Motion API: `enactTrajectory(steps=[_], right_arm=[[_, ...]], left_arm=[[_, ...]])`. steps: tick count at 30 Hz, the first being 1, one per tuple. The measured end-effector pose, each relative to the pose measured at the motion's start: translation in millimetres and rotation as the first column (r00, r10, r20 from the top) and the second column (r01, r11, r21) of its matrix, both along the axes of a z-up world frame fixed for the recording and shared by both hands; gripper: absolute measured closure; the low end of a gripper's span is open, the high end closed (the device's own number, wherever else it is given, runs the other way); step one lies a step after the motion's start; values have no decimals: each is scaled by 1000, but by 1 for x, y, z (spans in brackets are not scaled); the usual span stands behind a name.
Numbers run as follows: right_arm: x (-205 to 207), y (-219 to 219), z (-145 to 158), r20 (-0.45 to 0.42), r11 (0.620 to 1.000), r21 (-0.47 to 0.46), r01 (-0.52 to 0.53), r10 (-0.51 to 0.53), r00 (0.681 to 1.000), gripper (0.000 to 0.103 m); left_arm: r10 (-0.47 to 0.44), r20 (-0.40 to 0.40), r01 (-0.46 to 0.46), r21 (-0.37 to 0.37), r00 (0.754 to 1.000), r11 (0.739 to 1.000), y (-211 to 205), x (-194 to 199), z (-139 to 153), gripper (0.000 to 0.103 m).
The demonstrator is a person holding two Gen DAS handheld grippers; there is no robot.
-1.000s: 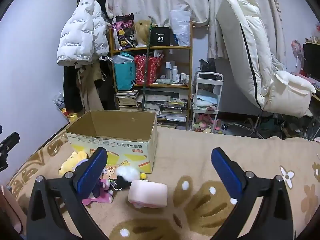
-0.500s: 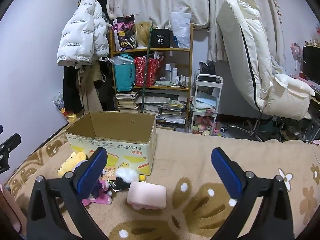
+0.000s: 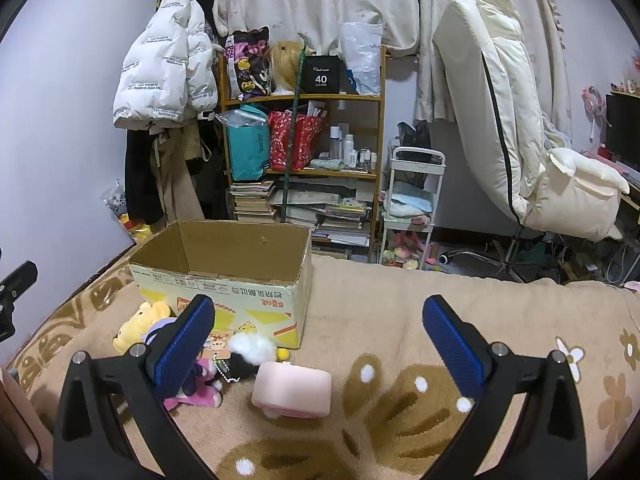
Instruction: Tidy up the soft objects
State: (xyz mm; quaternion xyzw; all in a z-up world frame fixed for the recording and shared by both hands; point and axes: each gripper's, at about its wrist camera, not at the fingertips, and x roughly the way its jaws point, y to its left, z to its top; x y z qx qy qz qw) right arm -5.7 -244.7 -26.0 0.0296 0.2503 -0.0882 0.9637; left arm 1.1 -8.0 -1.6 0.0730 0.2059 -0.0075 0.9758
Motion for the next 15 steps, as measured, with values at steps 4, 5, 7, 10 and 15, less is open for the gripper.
enactTrajectory(steps=[4,5,7,10,15], right_arm=[[0,1,0,3,1000,-2,1,-1,1000,0],[1,2,0,2,1000,-3,-1,1,1000,0],[1,1,1,3,1000,-7,-1,1,1000,0],[2,5,4,8,1000,-20,2,-2,1000,0],[2,3,8,18,1000,-2,3,-3,1000,0]], left_arm=[[-3,-7,3,-2,1000,1000,1,1,1,1],[-5,-8,5,-3,1000,1000,1,1,1,1],[-8,-7,8,-3,1000,1000,2,1,2,1],[-10,-9,10,-1,1000,1000,2,0,2,1],[-9,-8,9,0,1000,1000,1,0,2,1]])
